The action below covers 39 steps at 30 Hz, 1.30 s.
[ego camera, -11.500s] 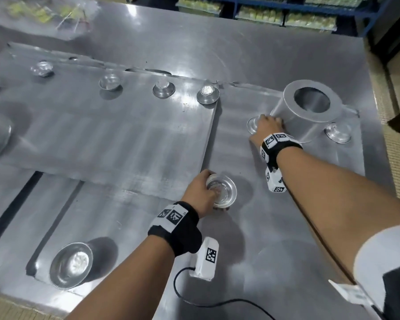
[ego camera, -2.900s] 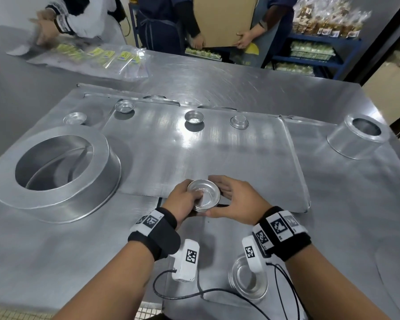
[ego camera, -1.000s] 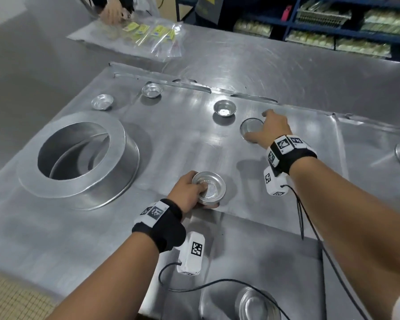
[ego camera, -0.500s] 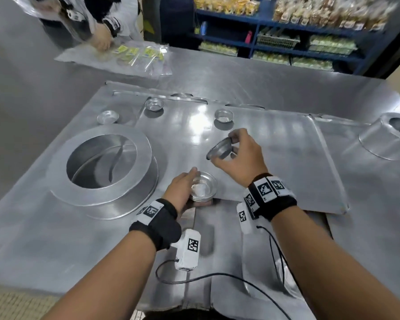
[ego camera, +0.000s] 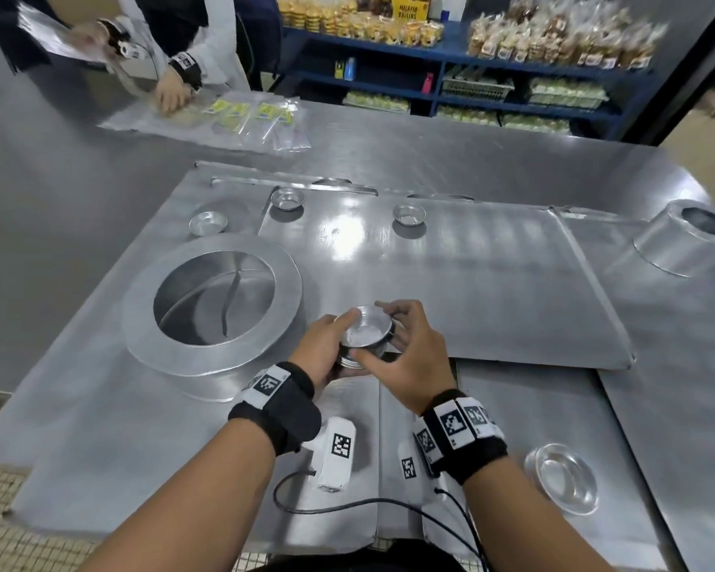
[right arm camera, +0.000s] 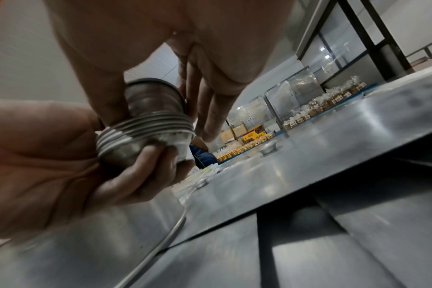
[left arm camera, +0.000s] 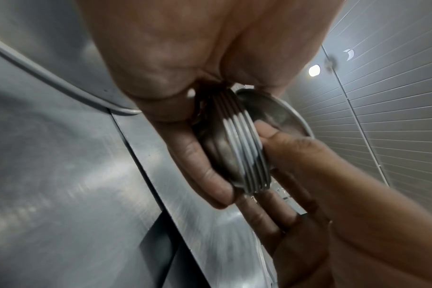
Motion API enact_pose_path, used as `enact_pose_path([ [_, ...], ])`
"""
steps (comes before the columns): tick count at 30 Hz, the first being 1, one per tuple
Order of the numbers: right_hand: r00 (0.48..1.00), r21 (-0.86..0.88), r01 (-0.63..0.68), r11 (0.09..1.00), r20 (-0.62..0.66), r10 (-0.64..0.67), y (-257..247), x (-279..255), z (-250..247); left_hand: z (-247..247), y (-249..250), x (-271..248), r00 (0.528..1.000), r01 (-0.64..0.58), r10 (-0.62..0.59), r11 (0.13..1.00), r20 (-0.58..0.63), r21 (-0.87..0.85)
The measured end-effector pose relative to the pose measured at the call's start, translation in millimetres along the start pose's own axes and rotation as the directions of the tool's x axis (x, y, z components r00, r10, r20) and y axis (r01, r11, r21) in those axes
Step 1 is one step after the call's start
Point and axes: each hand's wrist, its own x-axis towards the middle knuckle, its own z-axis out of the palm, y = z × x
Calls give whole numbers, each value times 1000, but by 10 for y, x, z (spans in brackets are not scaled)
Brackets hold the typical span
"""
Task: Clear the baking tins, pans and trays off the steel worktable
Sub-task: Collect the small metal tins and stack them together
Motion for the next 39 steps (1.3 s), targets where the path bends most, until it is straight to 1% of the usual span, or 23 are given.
enact_pose_path([
  [4, 999, 35, -32, 999, 37, 30, 40, -97, 138, -107, -50, -25, 998, -20, 22, 999, -54, 47],
  [8, 994, 74, -70, 995, 92, 63, 49, -132, 184, -209, -73, -26, 998, -36, 38, 999, -58, 40],
  [13, 977, 99, -108, 989, 194, 88, 110, -47, 105, -243, -71, -38, 997, -62, 64, 997, -50, 40],
  [15, 967, 54, -118, 991, 231, 103, 184, 60, 38, -233, -70, -37, 997, -58, 60, 998, -57, 31],
  [16, 965, 5, -119, 993, 236, 114, 217, 123, 0, -219, -67, -36, 997, -56, 57, 998, -58, 16],
  [18, 966, -153, -100, 983, 221, 133, 281, 276, -84, -182, -55, -19, 996, -57, 57, 998, -69, 0],
  [20, 966, -296, -101, 950, 198, 164, 337, 462, -175, -139, -46, 19, 994, -58, 58, 998, -88, 1],
  [25, 955, -537, -97, 838, 186, 230, 455, 1020, -370, -41, 17, 147, 991, -59, 58, 998, -120, -3],
  [29, 952, -634, -99, 767, 163, 257, 545, 1481, -454, 27, 72, 269, 987, -48, 48, 999, -151, 4],
  [32, 950, -710, -100, 697, 139, 278, 626, 1837, -482, 80, 114, 360, 984, -29, 28, 1000, -175, -3],
  [36, 958, -784, -74, 617, 116, 262, 791, 2317, -516, 110, 142, 504, 981, 0, -8, 999, -196, -39],
  [39, 941, -851, -97, 517, 90, 325, 916, 2641, -551, 111, 134, 585, 972, 22, -28, 999, -232, -26],
])
